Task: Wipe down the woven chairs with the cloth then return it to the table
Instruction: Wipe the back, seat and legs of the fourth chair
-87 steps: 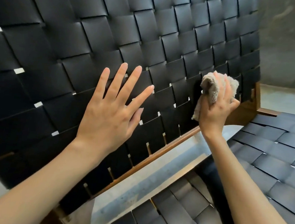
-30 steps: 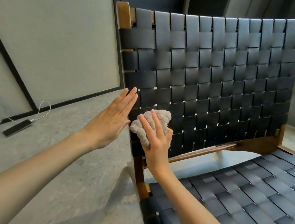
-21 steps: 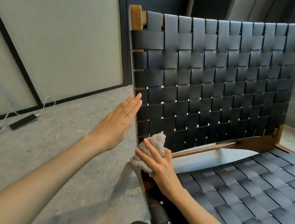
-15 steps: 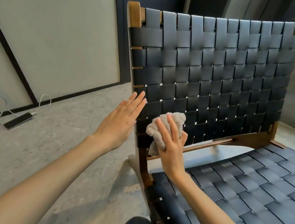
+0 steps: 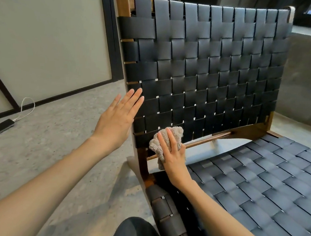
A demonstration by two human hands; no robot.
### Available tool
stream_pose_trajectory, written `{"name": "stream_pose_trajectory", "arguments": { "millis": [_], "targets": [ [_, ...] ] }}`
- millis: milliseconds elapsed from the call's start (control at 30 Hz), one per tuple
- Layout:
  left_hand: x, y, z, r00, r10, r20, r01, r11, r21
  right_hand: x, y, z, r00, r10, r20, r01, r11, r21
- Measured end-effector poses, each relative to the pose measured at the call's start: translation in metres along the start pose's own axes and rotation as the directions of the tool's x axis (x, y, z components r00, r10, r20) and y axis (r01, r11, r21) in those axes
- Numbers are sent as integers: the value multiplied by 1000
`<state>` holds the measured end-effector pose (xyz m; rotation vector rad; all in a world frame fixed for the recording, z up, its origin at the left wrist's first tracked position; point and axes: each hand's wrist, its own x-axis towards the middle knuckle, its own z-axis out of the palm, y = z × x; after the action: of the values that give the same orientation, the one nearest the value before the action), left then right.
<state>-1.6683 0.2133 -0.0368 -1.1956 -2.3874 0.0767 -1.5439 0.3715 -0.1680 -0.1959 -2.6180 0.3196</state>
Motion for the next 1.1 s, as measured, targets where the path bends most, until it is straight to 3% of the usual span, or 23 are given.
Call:
{"name": "stream_pose_trajectory", "arguments": {
  "millis": [133, 267, 433, 600, 700, 833, 933, 1100],
  "targets": [
    [-2, 1, 2, 1000, -4, -5, 5, 997, 80, 6, -16, -19, 990, 27, -140, 5, 975, 223],
    [-3, -6, 3, 998, 51, -22, -48, 989, 141, 9, -47, -13, 996, -58, -65, 75, 949, 306],
    [-10, -12, 13, 990, 123, -70, -110, 980, 168, -15, -60, 7, 1000, 7, 19, -11, 975, 223],
    [-21, -23, 39, 968, 249, -22, -242, 955, 173, -28, -60, 7, 989, 67, 133, -89, 981, 172],
    [-19, -24, 50, 957, 272, -103, -261, 959, 109, -25, -57, 0, 975, 62, 213, -72, 997, 42],
    [-13, -26, 70, 921, 306, -240, -283, 951, 128, -16, -63, -7, 975, 62, 213, -41, 994, -101],
    [-8, -29, 81, 883, 325, -338, -298, 945, 131, -17, -62, 2, 932, 170, 319, -125, 980, -156],
    [5, -41, 94, 794, 399, -459, -374, 915, 148, -16, -71, -3, 897, 274, 346, -234, 960, -154]
  ]
}}
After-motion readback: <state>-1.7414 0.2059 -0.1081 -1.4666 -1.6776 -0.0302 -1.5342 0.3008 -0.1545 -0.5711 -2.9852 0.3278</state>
